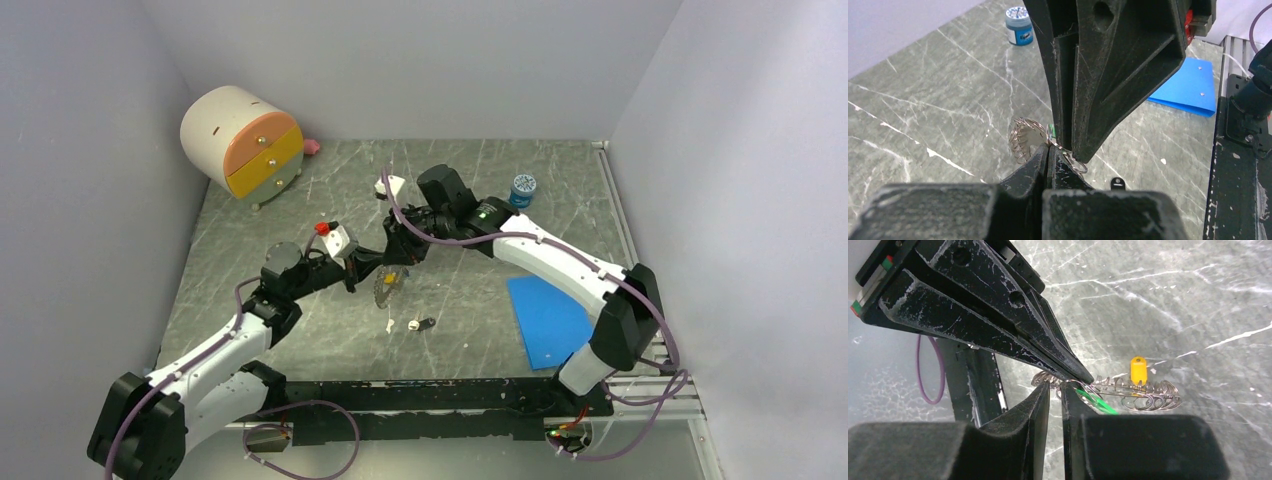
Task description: Put the keys on the keyring
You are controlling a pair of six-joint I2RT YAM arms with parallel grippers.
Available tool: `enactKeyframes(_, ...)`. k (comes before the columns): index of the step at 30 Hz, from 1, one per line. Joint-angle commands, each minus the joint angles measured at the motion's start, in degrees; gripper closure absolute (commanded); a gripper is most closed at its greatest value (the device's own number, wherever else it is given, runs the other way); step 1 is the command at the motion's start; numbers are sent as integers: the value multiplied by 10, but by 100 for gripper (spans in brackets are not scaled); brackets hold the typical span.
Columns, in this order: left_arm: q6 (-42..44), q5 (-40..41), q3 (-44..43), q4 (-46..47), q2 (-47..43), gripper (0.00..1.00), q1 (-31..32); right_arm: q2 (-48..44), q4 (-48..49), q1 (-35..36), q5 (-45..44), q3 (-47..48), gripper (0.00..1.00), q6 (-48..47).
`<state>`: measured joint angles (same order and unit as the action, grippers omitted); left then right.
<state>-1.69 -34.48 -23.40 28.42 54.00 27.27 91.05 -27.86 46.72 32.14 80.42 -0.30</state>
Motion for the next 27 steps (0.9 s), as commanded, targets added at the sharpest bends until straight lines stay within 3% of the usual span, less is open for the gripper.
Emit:
enactKeyframes(1,-17,9,4,101,-8,97,5,-38,7,5,-20,6,81,-31)
enactKeyframes(17,-16,16,15,115,-21,97,6,-82,14,0,-74,-27,59,-32)
enactKeyframes(22,-16,12,17,119,-24,97,6,-111,81,-52,23,-80,54,-1)
enactKeyframes(27,-17,7,17,118,-30,97,6,-130,210,-133,155,-164,43,85)
